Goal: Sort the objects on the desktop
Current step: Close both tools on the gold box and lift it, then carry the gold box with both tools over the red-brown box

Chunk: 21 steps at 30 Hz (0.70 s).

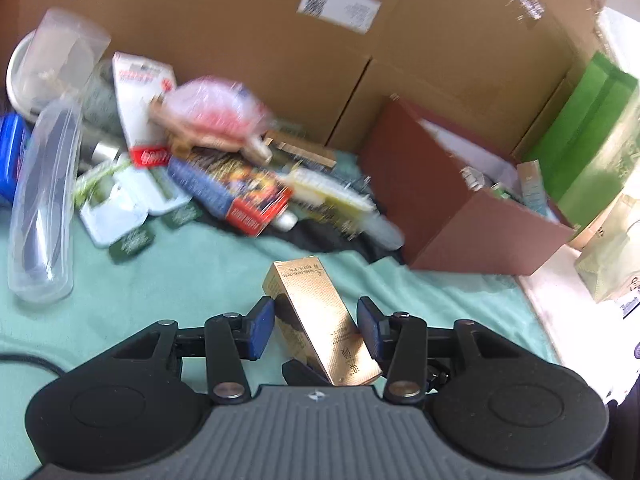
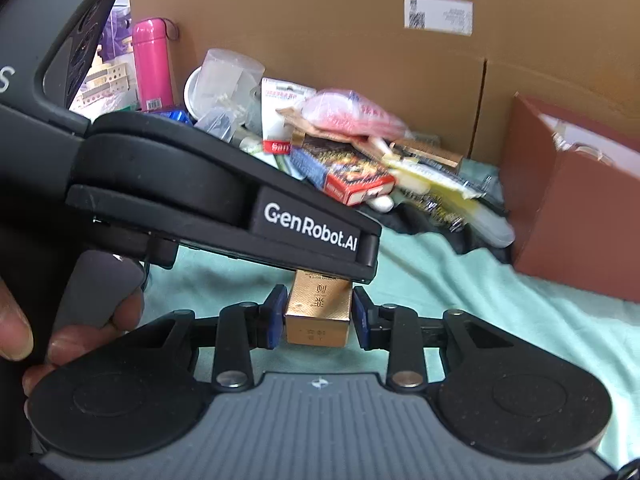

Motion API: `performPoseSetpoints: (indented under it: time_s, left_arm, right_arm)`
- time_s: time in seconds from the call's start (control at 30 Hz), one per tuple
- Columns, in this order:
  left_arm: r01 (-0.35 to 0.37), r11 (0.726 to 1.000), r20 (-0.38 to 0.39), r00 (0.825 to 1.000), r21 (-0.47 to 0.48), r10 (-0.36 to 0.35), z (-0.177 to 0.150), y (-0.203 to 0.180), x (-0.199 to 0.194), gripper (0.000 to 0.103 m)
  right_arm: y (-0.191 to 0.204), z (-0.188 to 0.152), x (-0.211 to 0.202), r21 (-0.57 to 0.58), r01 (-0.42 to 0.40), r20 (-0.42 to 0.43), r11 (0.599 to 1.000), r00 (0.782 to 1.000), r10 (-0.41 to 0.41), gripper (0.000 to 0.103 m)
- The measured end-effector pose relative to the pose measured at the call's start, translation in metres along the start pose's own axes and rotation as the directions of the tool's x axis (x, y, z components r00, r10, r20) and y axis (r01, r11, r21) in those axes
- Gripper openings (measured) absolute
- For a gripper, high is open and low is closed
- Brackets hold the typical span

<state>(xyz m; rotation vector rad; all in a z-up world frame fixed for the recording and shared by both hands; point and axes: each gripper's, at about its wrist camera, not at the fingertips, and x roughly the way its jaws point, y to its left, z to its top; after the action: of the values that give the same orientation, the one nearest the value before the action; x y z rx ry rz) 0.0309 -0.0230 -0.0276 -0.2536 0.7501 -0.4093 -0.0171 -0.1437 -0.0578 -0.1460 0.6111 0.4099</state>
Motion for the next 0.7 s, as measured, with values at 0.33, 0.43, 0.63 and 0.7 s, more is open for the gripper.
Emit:
performPoseSetpoints:
  time_s: [0.33,0.43,0.63,0.7]
  left_arm:
    - [0.097,0.987,0.131,0.985,0.126,-0.114,0.044,-0.059,-0.014,0.047]
    - [0.134,0.978,0.152,0.976,0.162,-0.159,0.059,-0.078,-0.01,0.047]
    - [0.219,0.954,0.152,0.956,0.206,-0.252,0.088,-0.107,0.017,0.047]
    - [0.231,0.947,0.139,0.954,0.222,-0.265,0.096,-0.116,0.029,0.047]
  right_arm:
    - [-0.028,0.028,-0.048,0.017,0.122,0.185,0.992,0.975,-0.123,0.034]
    - [-0.042,0.037,-0.057,0.039,0.166,0.235,0.985,0.957,-0.171,0.034]
    - [-0.074,0.053,-0.062,0.081,0.259,0.29,0.962,0.917,-0.272,0.034]
    - [-0.086,0.057,-0.058,0.1,0.279,0.293,0.955,0.909,-0.296,0.034]
